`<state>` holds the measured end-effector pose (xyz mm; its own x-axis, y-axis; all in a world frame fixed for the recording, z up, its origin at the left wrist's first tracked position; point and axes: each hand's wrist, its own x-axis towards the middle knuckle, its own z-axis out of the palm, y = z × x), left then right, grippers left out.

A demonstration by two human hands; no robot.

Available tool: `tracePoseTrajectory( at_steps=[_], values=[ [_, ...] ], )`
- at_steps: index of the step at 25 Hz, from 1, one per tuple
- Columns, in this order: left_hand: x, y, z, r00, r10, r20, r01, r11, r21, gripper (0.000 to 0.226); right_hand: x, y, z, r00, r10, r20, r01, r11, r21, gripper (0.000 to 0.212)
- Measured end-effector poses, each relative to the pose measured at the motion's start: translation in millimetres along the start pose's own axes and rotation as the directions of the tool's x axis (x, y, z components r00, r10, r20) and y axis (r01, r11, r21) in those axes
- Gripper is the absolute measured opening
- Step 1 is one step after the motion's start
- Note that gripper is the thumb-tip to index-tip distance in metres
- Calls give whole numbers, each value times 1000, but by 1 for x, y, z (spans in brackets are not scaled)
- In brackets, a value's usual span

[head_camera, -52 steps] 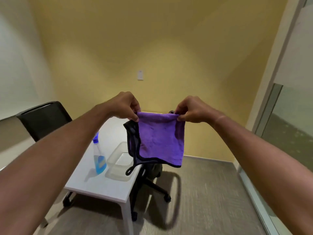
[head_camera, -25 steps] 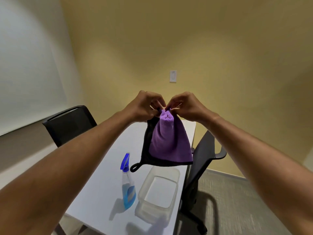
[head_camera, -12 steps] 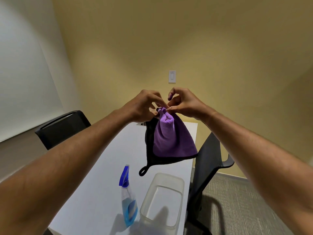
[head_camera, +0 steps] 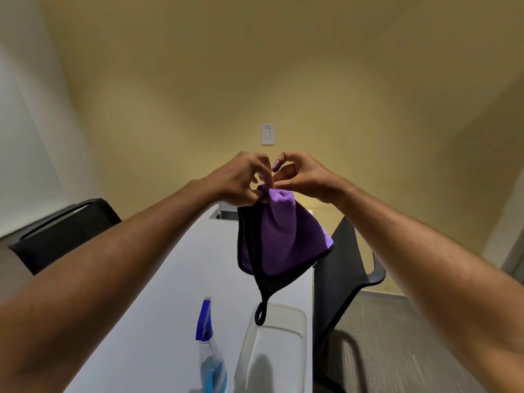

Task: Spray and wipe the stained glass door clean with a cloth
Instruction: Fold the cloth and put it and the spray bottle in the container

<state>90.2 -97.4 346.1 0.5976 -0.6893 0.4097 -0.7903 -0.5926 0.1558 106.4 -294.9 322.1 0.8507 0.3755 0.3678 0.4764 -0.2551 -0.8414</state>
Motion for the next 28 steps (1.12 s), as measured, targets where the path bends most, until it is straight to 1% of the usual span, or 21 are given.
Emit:
tracePoseTrajectory(
  at_steps=[4,9,10,12,14,17,20,23,25,26,28],
  values=[
    [5,-14,3,998,-38,-59,33,996,-88,20,-5,11,-3,988,-27,-150,5,989,-145,20],
    [8,-27,4,993,-74,-92,62,991,-122,19,-23,23,-23,964,-65,-257,-20,949,-314,9],
    [9,-29,4,991,-96,-93,83,988,-133,20,-28,26,-28,965,-53,-256,-31,949,-313,10],
    [11,-33,3,986,-131,-103,113,980,-161,25,-36,33,-33,979,8,-202,-65,957,-281,14],
    [13,-35,3,983,-142,-117,119,976,-182,28,-41,43,-35,986,68,-152,-111,948,-299,15],
    [16,-35,2,983,-139,-118,113,972,-205,26,-43,54,-35,984,88,-158,-141,920,-365,16],
    [18,-36,2,980,-155,-128,125,968,-216,22,-47,63,-36,984,120,-132,-163,907,-388,27],
    [17,-37,0,969,-188,-159,147,959,-241,22,-49,71,-36,985,169,-25,-167,922,-349,37],
    [17,-37,0,962,-215,-168,163,947,-276,22,-49,77,-31,982,185,31,-159,910,-384,36],
    [16,-37,1,960,-224,-169,168,941,-293,22,-48,80,-28,984,178,11,-156,892,-424,35],
    [16,-35,2,958,-234,-165,173,933,-316,21,-48,87,-22,985,138,-106,-172,865,-472,28]
  ],
)
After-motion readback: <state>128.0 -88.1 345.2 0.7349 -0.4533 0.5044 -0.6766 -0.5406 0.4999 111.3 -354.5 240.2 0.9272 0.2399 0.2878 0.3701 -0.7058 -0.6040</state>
